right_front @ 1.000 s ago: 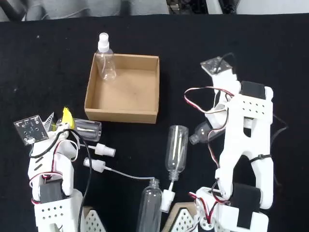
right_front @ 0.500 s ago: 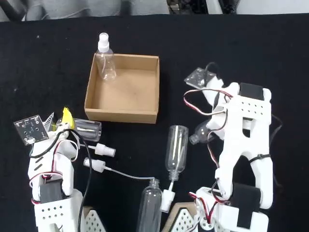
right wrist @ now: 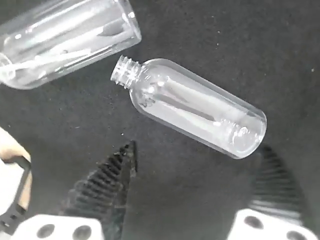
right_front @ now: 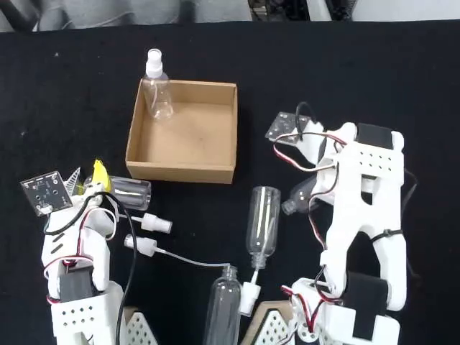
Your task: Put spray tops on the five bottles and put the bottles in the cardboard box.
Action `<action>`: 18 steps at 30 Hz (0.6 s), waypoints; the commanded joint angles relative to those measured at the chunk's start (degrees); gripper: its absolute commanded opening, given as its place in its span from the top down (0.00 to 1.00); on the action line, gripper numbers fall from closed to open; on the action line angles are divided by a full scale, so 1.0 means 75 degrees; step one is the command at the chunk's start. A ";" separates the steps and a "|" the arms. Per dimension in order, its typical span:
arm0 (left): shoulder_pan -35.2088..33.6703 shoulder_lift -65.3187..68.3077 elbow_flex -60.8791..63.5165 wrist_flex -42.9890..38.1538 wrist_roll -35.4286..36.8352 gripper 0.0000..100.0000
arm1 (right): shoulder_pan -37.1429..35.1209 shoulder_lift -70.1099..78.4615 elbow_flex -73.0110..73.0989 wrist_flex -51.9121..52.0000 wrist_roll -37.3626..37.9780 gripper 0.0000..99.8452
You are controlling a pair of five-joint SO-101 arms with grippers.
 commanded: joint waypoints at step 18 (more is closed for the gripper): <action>-0.0076 -0.0047 0.0193 -0.0164 -0.0082 0.88 | -0.0797 -0.0311 0.2045 -0.1864 0.1770 0.64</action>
